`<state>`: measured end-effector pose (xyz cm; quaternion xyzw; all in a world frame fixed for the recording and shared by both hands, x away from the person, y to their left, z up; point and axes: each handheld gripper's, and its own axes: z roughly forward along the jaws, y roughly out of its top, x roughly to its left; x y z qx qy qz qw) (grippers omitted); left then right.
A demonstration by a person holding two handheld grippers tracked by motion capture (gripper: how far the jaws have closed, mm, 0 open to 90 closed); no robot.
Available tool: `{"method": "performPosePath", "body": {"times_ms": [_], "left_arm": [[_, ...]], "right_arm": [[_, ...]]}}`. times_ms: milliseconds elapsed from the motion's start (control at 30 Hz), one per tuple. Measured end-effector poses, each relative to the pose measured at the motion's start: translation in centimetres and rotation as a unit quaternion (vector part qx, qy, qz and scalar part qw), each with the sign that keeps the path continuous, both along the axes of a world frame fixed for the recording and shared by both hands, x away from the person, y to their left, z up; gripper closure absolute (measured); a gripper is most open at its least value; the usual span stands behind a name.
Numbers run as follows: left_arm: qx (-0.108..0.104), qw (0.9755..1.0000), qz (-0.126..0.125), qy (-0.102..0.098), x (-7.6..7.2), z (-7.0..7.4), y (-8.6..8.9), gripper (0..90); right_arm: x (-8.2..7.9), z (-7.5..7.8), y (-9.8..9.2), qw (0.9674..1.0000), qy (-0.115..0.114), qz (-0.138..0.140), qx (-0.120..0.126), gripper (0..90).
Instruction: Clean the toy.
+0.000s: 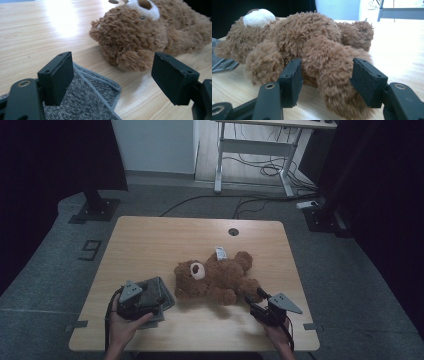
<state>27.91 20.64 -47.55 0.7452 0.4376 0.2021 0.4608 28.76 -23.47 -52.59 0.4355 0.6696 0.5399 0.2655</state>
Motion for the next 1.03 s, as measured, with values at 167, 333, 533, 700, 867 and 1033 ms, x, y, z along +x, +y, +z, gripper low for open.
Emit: {"method": "performPosePath", "body": {"times_ms": [167, 333, 533, 700, 867, 1033], "left_arm": [[0.003, 0.9999, -0.012, 0.001, -0.6, -0.5, -0.2, 19.4], [0.012, 0.9998, -0.014, -0.003, -1.0, -0.5, -0.4, 21.5], [0.020, 0.9997, -0.016, 0.003, -1.2, -1.0, -0.4, 22.2], [0.019, 0.9996, -0.020, 0.010, -1.3, -1.4, -0.4, 22.4], [0.021, 0.9994, -0.023, 0.013, -1.4, -1.6, -0.6, 22.4], [0.023, 0.9994, -0.024, 0.014, -1.4, -1.6, -0.5, 22.2]], "right_arm": [[-0.9, -0.3, -0.8, 1.0000, -0.005, 0.000, 0.002, 39.7], [-1.8, -0.6, -1.8, 0.9999, -0.005, 0.000, 0.011, 39.2], [-2.4, -1.2, -2.4, 0.9998, 0.009, 0.001, 0.015, 38.0], [-2.0, -1.4, -2.2, 0.9997, 0.015, 0.010, 0.013, 36.8], [-1.9, -1.5, -1.8, 0.9997, 0.017, 0.017, 0.009, 35.7], [-1.8, -1.4, -1.7, 0.9996, 0.015, 0.019, 0.010, 35.2]]}}
